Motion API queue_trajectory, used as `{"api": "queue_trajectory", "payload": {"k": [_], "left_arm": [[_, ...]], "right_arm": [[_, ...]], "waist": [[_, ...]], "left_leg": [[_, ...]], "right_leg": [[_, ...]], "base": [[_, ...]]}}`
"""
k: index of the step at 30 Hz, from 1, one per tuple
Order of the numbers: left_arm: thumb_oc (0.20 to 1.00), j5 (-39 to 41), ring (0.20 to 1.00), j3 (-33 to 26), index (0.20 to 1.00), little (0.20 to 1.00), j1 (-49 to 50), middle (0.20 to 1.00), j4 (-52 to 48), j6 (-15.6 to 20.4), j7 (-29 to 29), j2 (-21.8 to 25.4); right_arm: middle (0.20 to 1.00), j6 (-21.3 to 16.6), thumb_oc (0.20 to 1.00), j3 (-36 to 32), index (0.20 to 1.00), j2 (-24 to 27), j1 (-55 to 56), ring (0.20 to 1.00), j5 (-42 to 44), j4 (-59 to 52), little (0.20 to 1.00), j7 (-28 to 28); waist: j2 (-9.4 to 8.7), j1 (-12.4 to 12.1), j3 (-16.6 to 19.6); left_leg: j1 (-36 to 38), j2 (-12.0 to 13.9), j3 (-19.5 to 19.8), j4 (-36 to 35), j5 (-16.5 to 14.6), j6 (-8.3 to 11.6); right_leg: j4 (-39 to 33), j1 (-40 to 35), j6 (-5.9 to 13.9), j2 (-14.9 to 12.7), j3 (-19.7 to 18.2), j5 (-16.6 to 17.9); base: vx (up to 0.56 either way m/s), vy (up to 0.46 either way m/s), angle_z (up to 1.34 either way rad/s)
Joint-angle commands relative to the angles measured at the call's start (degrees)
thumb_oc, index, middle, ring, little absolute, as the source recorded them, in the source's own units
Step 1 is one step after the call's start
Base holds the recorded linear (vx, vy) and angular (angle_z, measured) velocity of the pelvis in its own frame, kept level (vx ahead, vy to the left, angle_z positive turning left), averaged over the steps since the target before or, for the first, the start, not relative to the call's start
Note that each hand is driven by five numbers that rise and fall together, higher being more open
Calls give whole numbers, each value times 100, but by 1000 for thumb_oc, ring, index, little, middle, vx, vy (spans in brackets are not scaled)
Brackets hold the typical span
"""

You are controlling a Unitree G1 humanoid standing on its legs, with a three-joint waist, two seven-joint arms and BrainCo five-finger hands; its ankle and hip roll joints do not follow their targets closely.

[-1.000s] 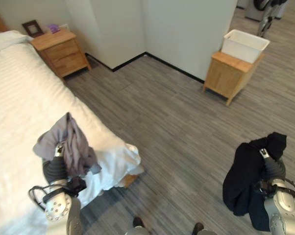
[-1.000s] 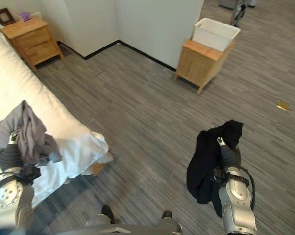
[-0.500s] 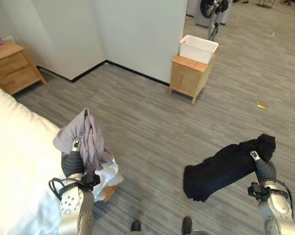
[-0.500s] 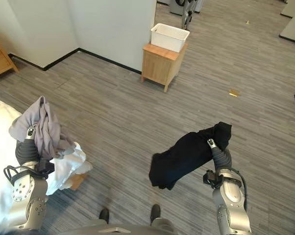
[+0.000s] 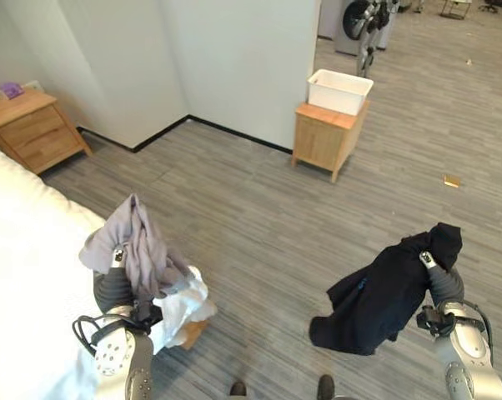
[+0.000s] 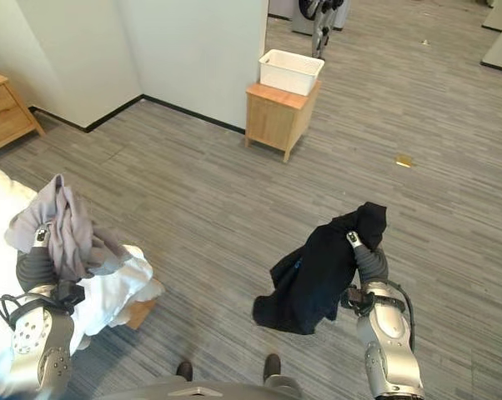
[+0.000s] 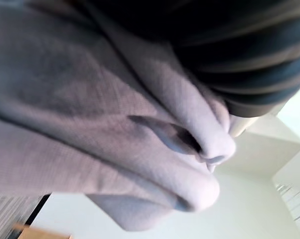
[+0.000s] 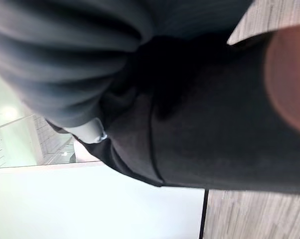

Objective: Pick up bed clothes into laundry basket.

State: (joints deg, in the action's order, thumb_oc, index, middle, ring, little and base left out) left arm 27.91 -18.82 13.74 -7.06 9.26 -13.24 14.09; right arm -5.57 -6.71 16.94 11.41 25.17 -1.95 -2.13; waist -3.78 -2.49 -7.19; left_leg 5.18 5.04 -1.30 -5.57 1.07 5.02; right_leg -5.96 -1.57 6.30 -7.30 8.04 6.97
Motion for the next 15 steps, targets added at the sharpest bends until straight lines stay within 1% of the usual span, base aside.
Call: {"api": "queue_trajectory", "payload": {"k": [1,2,3,4,5,6,7,8,9,10,11,12,13,14,15], "left_arm": [[200,-347,200,-165,200,200,-364,200,-344,404,-93,547],[200,-353,200,-196,200,200,-418,200,-280,398,-152,561],[200,-362,200,-229,200,200,-452,200,-235,408,-179,581],[200,-417,200,-244,200,200,-479,200,-145,428,-208,623],[200,-417,200,-245,200,200,-483,200,-141,431,-208,625],[200,-391,200,-266,200,200,-565,200,-64,502,-298,700],[200,-346,200,-278,200,200,-635,200,-65,511,-292,727],[200,-331,200,-277,200,200,-606,200,-107,513,-238,726],[200,-352,200,-221,200,200,-686,200,-143,505,-187,791],[200,-352,200,-218,200,200,-691,200,-136,507,-187,795],[200,-362,200,-167,200,200,-761,200,-110,524,-176,802],[200,-374,200,-127,200,200,-799,200,-109,526,-176,798],[200,-384,200,-64,200,200,-891,200,-79,548,-196,788],[200,-310,200,-24,200,200,-973,200,-95,582,-161,769],[200,-139,200,100,200,200,-1155,200,-52,698,-219,698]], "right_arm": [[200,-403,200,-221,200,101,-447,200,36,-611,200,-47],[200,-423,200,-181,200,51,-476,200,6,-636,200,-54],[200,-434,200,-149,200,12,-512,200,-26,-645,200,-38],[200,-458,200,-63,200,1,-609,200,-82,-620,200,-67],[200,-459,200,-63,200,1,-612,200,-82,-619,200,-68],[200,-466,200,91,200,-32,-725,200,-48,-634,200,-61],[200,-460,200,133,200,-47,-740,200,-34,-630,200,-29],[200,-434,200,140,200,-30,-707,200,-29,-607,200,-7],[200,-435,200,117,200,24,-632,200,-70,-590,200,-23],[200,-433,200,116,200,21,-629,200,-73,-594,200,-26],[200,-437,200,101,200,12,-604,200,-98,-533,200,-48],[200,-455,200,104,200,3,-599,200,-134,-532,200,-75],[200,-492,200,106,200,-12,-630,200,-175,-579,200,-107],[200,-478,200,68,200,-22,-594,200,-163,-633,200,-99],[200,-570,200,114,200,54,-674,200,-186,-550,200,-130]], "waist": [[116,-35,-89],[178,-50,-93],[240,-63,-103],[292,-71,-150],[285,-82,-141],[324,-34,-266],[332,-13,-285],[325,37,-296],[279,139,-324],[287,136,-326],[262,188,-313],[243,214,-293],[256,261,-245],[250,318,-207],[290,420,-174]], "left_leg": [[-318,-580,-181,268,-145,-460],[-309,-598,-206,264,-166,-498],[-297,-609,-231,259,-199,-541],[-267,-632,-324,237,-238,-593],[-279,-639,-337,238,-237,-596],[-179,-598,-495,178,-273,-574],[-84,-552,-581,132,-307,-539],[13,-513,-614,96,-353,-515],[170,-440,-616,68,-473,-434],[177,-427,-616,68,-482,-427],[293,-369,-610,59,-559,-369],[390,-316,-641,57,-602,-317],[505,-227,-659,57,-675,-249],[546,-195,-648,70,-710,-213],[639,16,-553,535,-770,-114]], "right_leg": [[437,-59,40,89,433,-547],[648,22,75,21,498,-588],[1043,212,126,-90,519,-565],[1562,539,253,-265,558,-344],[1591,571,255,-273,540,-357],[1736,1026,377,-366,654,47],[1550,1139,352,-376,782,57],[1368,1141,312,-355,830,48],[988,1267,270,-290,845,52],[963,1247,266,-274,852,58],[768,1311,286,-251,878,119],[646,1392,312,-283,988,165],[610,1430,351,-331,1109,236],[661,1386,335,-346,1083,220],[963,1387,202,-236,968,20]], "base": [[104,87,1],[104,112,0],[74,128,-2],[47,95,-4],[79,78,-23],[147,1,-34],[227,-33,-57],[391,-145,-87],[307,-124,-87],[346,-140,-73],[249,-118,-19],[387,-185,-12],[390,-195,-6],[535,-263,-11],[380,-201,-1]]}}
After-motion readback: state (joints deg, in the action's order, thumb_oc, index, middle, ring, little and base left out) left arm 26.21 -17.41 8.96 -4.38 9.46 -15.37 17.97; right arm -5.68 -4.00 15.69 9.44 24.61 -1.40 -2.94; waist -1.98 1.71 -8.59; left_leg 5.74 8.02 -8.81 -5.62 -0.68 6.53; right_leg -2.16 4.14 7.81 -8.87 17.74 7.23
